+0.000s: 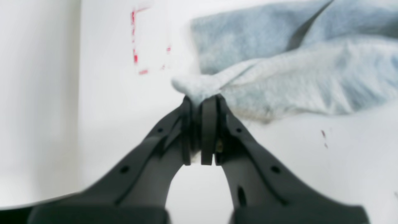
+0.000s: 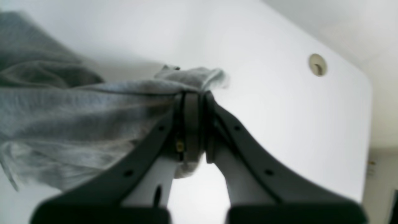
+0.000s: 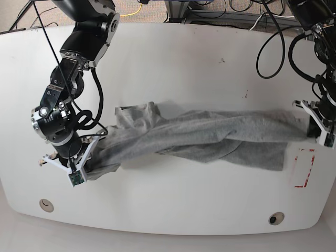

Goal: Layout the t-shirt on the table in an organized manner, then fold the t-shirt properly
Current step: 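Lift the t-shirt with both grippers and stretch it taut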

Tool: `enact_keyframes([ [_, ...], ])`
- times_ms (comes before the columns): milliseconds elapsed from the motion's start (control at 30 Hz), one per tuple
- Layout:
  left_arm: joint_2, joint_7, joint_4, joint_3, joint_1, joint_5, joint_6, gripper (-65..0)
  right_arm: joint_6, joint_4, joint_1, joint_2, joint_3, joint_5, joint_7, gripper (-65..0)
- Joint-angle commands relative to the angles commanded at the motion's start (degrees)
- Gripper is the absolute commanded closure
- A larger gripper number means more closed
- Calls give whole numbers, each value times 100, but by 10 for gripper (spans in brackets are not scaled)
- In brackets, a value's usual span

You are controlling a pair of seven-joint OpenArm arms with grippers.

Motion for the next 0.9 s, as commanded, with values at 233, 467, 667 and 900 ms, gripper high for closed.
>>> enact_keyframes([
  [233, 0, 791, 0, -35, -1556, -18, 0, 0, 0, -88, 782, 237, -26, 0, -132, -6],
  [467, 0, 1222, 0, 316, -2954, 0, 0, 0, 0, -527, 1697, 668, -431, 0, -132, -6],
  [667, -35, 1371, 0, 580, -4158, 9, 9, 0, 0, -1037, 2602, 888, -536, 0, -132, -6],
  [900, -35, 1433, -79, 791, -5327, 35, 18, -13, 0, -1934, 3780, 1125, -730, 0, -132, -6],
])
